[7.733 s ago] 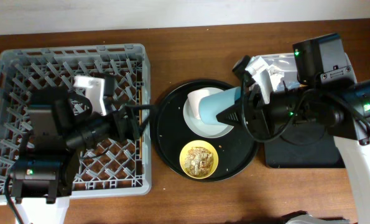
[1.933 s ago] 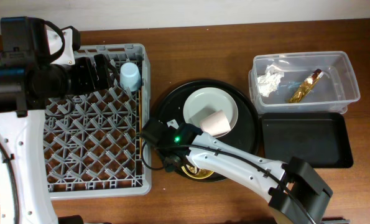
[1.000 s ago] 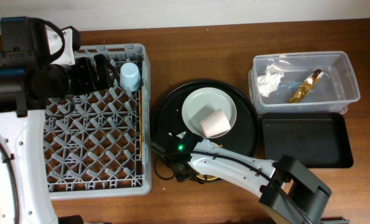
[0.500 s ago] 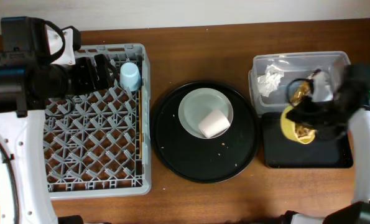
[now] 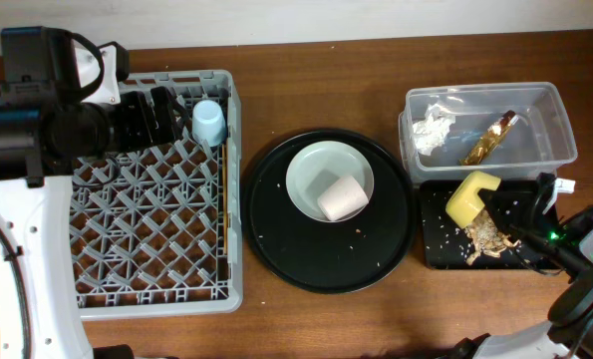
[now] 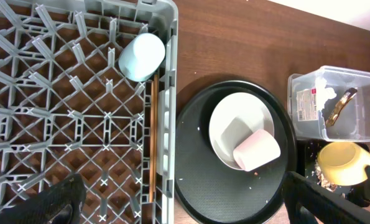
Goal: Sort waste into correct bins and load items into the dishwasher rack
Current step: 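Tip the yellow bowl's shells onto the black tray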
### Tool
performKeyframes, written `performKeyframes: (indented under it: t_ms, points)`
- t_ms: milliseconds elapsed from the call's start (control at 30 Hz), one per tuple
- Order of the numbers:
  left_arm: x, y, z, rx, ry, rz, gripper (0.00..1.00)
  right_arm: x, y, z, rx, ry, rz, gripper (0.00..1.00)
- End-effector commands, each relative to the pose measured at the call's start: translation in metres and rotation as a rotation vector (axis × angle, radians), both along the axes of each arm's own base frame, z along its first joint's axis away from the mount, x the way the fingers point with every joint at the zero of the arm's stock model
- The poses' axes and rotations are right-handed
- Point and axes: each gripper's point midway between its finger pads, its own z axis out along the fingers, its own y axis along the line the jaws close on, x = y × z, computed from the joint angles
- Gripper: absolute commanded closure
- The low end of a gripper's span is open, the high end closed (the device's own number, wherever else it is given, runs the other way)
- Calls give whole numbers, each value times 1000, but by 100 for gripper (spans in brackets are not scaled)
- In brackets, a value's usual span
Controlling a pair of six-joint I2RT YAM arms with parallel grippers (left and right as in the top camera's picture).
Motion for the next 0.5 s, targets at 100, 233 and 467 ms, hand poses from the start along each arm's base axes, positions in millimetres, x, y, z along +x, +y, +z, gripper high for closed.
performKeyframes:
  t_ms: [100,233,467]
  points:
    - [-2,-1,5,-4,-14,-4,1,-7,-23,40,195,48,-96,96]
    - [-2,-1,5,-4,-14,-4,1,-11,-22,67,155,13,-102,96]
    - [-2,-1,5,-4,-14,-4,1,-11,-23,68,77,244,-118,96]
